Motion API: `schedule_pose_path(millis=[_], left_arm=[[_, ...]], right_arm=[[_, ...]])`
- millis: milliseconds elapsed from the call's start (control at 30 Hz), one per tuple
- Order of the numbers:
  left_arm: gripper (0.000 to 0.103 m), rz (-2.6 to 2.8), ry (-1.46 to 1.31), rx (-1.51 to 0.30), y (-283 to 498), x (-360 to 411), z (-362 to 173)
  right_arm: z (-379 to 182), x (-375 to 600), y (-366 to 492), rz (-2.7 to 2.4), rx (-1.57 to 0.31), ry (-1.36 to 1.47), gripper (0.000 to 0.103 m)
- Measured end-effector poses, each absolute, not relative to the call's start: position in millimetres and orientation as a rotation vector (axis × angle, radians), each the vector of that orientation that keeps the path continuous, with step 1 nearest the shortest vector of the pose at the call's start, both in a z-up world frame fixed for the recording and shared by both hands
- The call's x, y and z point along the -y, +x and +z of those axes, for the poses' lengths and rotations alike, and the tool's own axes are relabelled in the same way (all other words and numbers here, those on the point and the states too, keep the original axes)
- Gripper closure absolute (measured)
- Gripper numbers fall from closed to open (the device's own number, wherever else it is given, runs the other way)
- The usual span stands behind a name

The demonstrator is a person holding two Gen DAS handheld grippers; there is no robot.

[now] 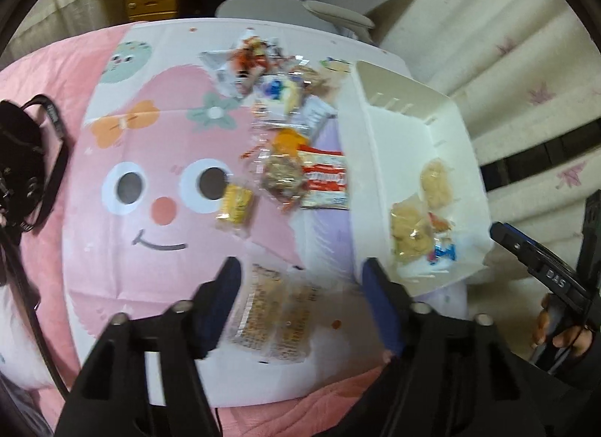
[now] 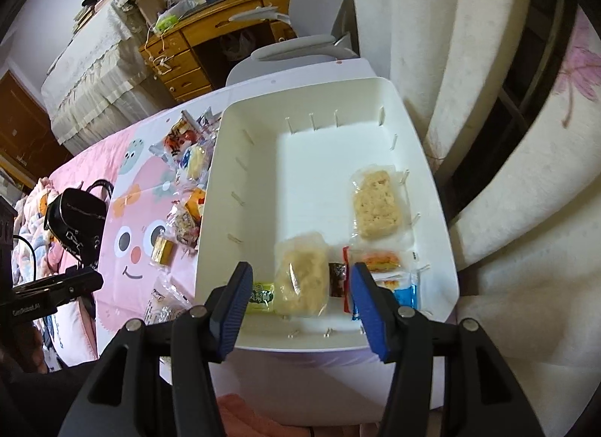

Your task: Organize snacks

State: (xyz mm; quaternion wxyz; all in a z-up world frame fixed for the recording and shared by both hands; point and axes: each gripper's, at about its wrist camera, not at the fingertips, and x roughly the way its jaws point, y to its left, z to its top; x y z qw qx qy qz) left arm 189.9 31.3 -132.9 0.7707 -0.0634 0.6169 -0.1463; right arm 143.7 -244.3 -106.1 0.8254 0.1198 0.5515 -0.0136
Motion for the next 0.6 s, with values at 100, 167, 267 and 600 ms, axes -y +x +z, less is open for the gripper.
schedule_pose_path(millis=[100, 167, 267, 600], left_arm=[[0.028, -0.281, -0.131, -1.348, 189.0, -41.4, -137.6], [0.023, -0.278, -0.143, -1.36, 188.4, -49.9, -140.9], [0.017, -0.259, -0.153, -1.39, 186.5, -63.7, -145.0], [0.015, -0.262, -0.147, -1.437, 186.0, -108.7, -152.7]], right_arm=[[-109.7, 236.8, 146.0, -0.006, -1.19, 0.251, 0.048], [-111.9, 230.3, 145.8, 0.004, -1.202, 0.249, 0.048], [-113.5, 221.2, 144.7, 0.008, -1.212, 0.251, 0.048], [-115.7, 178.6, 131.5, -0.041, -1.224, 0.296, 0.048]])
